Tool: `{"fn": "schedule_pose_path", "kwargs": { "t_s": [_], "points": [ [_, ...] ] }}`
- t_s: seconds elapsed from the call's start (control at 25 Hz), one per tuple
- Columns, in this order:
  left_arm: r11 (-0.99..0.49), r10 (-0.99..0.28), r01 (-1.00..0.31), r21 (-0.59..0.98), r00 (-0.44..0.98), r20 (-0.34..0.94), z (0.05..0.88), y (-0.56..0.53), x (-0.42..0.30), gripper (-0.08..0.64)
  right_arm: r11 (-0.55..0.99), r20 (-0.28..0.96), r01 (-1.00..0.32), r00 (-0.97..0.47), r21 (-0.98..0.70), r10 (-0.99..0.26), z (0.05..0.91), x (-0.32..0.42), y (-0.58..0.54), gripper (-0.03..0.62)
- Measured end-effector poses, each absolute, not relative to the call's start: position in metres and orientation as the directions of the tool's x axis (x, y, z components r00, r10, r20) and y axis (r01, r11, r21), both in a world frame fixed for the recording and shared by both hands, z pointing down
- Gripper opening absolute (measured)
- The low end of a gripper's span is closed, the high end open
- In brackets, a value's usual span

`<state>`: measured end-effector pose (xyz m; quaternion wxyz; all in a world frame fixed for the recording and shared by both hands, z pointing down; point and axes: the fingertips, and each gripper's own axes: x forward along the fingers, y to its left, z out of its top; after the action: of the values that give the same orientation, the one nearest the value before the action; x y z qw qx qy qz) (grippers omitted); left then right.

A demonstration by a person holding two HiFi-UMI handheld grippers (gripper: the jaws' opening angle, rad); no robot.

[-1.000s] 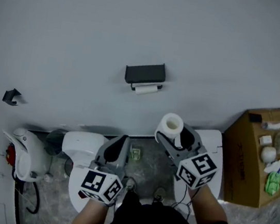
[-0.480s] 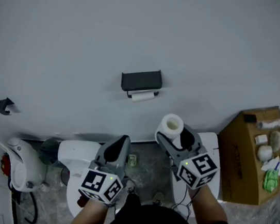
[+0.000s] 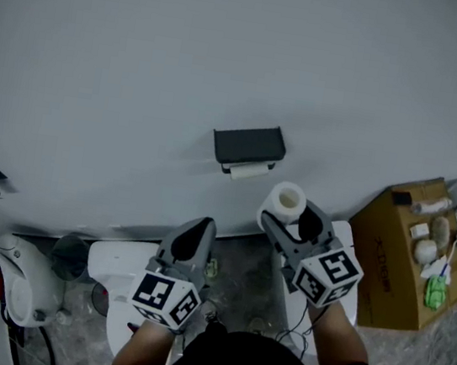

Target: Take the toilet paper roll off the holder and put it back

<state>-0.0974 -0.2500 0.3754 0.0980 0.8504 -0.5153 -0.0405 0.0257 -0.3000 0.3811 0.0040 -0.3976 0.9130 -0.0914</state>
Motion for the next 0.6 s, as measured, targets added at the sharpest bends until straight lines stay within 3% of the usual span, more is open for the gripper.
{"fn": "schedule_pose_path", "kwargs": {
  "t_s": [0.6],
  "points": [
    [-0.521,-0.842,-0.815,0.254,0.54,0.003,0.39,-0.301,-0.199,0.005,0.619,0.065,-0.778,-0.626,-0.104,-0.777,0.366,-0.075,-0.349,0.291]
  ]
}}
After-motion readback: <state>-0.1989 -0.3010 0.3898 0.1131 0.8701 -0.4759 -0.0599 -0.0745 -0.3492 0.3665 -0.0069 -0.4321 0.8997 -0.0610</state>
